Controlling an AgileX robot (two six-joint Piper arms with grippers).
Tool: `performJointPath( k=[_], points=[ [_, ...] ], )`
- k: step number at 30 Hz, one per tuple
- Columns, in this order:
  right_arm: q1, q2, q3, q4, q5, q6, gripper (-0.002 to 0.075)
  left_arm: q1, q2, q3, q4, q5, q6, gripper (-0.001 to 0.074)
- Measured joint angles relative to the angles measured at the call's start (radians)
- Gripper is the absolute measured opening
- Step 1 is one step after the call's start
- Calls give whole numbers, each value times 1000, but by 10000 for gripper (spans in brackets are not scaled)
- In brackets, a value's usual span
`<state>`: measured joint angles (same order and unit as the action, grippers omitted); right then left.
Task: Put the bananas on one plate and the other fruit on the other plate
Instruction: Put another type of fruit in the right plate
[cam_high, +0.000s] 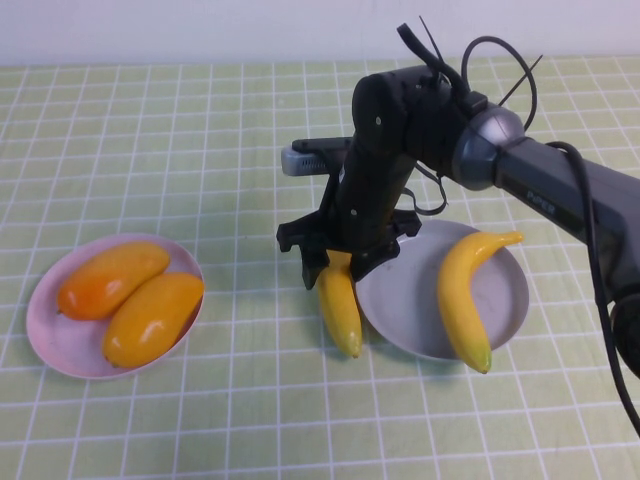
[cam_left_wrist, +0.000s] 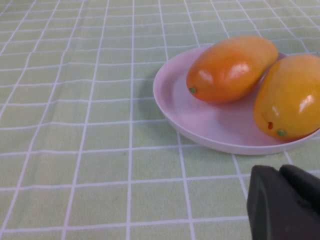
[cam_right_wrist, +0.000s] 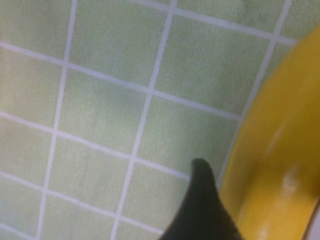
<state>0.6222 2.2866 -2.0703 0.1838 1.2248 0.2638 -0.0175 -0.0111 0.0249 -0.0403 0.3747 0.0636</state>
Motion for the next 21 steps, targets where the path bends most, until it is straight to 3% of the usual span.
performJointPath(
  k=[21],
  points=[
    [0,44,-10,48,-64,0,447,0,0,0,2,0,0,-1]
  ],
)
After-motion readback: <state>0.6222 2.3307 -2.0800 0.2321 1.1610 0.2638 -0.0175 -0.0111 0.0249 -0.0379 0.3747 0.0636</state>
